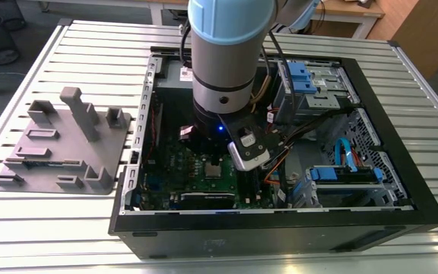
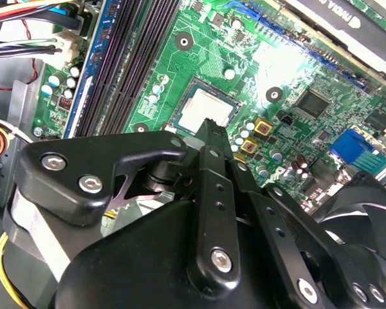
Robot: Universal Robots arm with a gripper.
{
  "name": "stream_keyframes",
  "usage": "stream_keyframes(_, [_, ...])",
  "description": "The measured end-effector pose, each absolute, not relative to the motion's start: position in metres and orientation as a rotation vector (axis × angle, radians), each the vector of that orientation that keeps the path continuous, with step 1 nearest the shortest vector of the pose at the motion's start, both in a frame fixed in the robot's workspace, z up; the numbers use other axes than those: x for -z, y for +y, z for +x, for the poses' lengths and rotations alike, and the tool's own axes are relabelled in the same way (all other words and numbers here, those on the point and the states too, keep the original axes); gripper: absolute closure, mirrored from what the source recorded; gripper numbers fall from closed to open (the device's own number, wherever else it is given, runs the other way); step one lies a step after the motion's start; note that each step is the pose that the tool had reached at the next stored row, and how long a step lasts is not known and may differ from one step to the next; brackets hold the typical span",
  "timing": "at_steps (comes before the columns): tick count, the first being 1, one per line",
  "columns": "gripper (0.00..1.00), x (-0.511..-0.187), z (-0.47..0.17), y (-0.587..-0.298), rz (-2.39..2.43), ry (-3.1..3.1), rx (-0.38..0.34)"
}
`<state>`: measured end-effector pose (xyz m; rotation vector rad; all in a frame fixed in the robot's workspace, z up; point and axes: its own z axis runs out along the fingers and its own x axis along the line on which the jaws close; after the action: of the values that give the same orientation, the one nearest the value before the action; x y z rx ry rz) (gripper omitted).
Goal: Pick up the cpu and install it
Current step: 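Close the cpu cover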
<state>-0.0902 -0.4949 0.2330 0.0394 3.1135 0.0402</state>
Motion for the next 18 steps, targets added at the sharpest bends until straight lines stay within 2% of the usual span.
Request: stream_keyframes(18, [0.89, -0.244, -0.090, -0.495, 0.039, 3.114, -0.040])
